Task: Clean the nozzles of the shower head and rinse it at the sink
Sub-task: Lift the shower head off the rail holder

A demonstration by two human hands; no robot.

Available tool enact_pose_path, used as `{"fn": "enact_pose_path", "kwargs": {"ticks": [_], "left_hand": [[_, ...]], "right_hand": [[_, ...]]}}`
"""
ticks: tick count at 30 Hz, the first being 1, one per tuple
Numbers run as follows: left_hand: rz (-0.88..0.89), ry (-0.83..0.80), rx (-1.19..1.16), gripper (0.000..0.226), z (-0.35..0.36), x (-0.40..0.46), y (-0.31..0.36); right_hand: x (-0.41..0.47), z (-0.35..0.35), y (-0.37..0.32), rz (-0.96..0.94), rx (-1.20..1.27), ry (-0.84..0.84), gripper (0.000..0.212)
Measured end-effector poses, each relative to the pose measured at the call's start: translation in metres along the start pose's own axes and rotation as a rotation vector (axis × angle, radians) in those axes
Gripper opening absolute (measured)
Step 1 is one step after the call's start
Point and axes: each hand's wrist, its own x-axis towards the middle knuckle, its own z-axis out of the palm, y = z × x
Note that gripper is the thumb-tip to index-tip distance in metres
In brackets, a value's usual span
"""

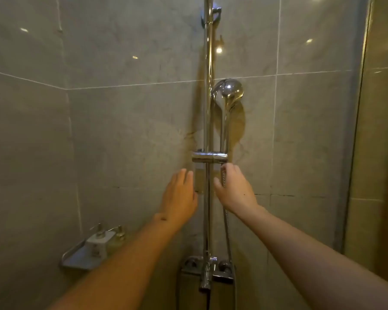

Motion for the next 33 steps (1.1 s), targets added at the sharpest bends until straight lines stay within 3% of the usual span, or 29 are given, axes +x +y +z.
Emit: {"fn": "enact_pose_path", "kwargs": {"ticks": [2,5,10,14,19,24,28,33], "left_hand": [[0.063,0.07,-0.054,0.061,0.002,0.02,-0.004],[0.176,0.145,-0.071,0.055,0.004,0.05,0.0],[0.273,0.338,-0.168,0.022,0.02,0.086,0.01],[0.309,0.405,-0.076,0.031,0.031,0.109,0.012],[0.354,0.371,-0.019,0.035,0.046,0.122,0.011],[0.422,0.493,-0.037,0.042,0.07,0.125,0.004],[0.485,0.595,-0.016,0.047,0.099,0.121,-0.006],[0.416,0.604,-0.029,0.056,0.119,0.118,0.0]], "right_hand": [[0.018,0.0,-0.003,0.02,0.048,0.067,0.021],[0.046,-0.004,-0.004,0.04,0.019,0.114,0.019],[0.079,-0.004,0.007,0.107,0.037,0.14,0.012],[0.1,0.002,0.02,0.143,0.128,0.185,0.014],[0.117,0.008,0.029,0.152,0.251,0.186,0.035],[0.122,0.015,0.036,0.064,0.286,0.158,0.014],[0.122,0.03,0.046,-0.009,0.346,0.173,0.024],[0.118,0.053,0.049,-0.028,0.464,0.255,0.025]]}}
